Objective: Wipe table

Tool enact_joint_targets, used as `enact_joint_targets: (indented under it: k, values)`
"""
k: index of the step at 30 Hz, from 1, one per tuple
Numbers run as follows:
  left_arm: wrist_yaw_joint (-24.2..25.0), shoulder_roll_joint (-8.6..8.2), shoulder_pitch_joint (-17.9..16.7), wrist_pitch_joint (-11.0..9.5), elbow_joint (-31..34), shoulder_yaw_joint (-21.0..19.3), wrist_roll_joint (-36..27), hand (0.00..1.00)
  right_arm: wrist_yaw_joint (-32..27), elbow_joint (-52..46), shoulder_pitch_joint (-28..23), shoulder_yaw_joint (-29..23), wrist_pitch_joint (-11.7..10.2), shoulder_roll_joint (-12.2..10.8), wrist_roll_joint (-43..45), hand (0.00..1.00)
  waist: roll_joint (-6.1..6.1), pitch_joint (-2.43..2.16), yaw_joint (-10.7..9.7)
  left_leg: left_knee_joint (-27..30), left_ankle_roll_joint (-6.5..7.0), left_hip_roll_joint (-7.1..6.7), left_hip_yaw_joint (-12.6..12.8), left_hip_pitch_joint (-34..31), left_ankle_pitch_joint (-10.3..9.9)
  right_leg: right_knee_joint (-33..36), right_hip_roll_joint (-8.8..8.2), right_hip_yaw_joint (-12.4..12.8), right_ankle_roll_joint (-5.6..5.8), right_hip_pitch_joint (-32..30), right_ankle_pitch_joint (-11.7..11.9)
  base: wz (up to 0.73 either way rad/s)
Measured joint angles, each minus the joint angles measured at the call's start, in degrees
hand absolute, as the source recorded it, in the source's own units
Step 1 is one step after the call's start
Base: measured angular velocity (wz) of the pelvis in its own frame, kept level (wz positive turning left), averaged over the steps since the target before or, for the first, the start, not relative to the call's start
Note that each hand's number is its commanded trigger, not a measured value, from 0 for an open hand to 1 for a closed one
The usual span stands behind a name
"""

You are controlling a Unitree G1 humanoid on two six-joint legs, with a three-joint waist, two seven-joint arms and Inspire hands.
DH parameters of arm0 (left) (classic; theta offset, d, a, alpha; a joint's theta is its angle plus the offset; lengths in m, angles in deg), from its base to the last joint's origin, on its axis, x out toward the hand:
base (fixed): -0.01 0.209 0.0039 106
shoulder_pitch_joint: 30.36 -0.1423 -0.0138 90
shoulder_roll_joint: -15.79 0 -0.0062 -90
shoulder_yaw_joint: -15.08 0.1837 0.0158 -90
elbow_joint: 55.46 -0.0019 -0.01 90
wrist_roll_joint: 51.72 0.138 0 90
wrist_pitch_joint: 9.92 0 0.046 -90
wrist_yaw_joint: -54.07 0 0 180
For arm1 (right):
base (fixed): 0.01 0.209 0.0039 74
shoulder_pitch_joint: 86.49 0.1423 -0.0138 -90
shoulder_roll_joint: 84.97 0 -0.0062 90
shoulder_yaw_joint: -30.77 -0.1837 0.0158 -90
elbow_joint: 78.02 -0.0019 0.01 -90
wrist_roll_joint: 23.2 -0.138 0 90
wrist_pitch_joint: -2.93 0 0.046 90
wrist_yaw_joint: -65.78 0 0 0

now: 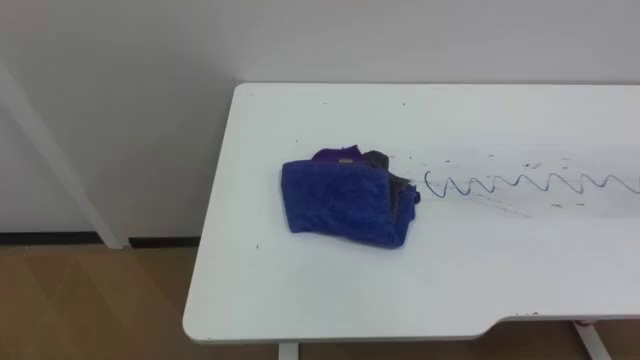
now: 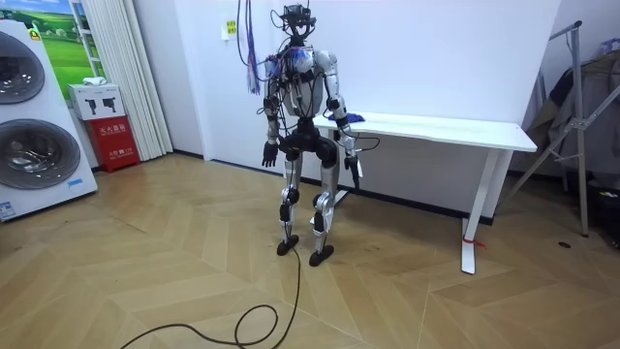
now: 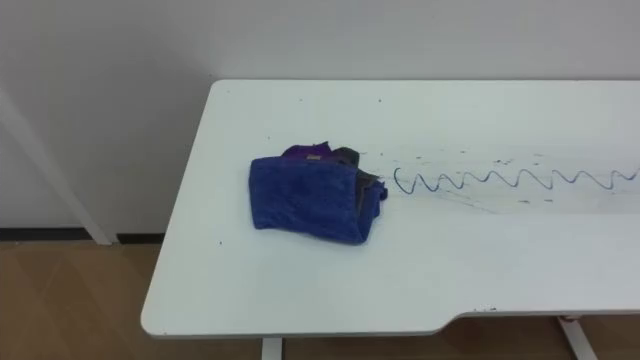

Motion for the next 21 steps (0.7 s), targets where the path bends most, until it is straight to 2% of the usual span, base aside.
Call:
enact_joint_targets:
  k: [7, 11, 19, 21]
  values:
    - [-0.2, 0.0, 0.0, -0.3, 0.0, 0.0, -0.6, 0.0, -0.1, 0.0, 0.0, 0.0, -0.1, 0.0, -0.1, 0.0, 0.01, 0.0, 0.1, 0.0, 0.0, -0.02, 0.0, 0.1, 0.0, 0.0, 0.02, 0.3, 0.0, 0.0, 0.0, -0.01]
    - [-0.6, -0.01, 0.1, -1.3, 0.0, 0.0, -2.1, 0.0, -0.1, 0.1, 0.0, 0.0, -0.3, 0.0, -0.1, 0.0, 0.08, 0.01, -0.1, 0.0, 0.0, 0.0, 0.0, 0.1, 0.0, 0.0, 0.02, 0.2, 0.0, 0.0, 0.0, 0.0]
    - [-1.0, 0.13, 0.1, -1.3, 0.0, -0.3, -2.2, 0.0, -0.4, 0.2, 0.1, -0.1, -0.7, 0.0, -0.6, 0.0, 0.24, 0.03, 0.1, -0.1, 0.0, 0.05, 0.0, 0.1, 0.0, 0.0, 0.09, 0.2, 0.0, 0.0, 0.0, 0.0]
    - [-0.9, 0.12, 0.0, -1.3, -0.2, -0.6, -2.2, 0.0, -0.8, 0.6, 0.0, -1.9, -0.6, -0.2, -1.2, 0.0, 0.25, 0.03, -0.1, -0.2, 0.0, 0.06, 0.0, 0.1, 0.0, 0.0, 0.08, 0.2, 0.0, 0.0, 0.0, 0.0]
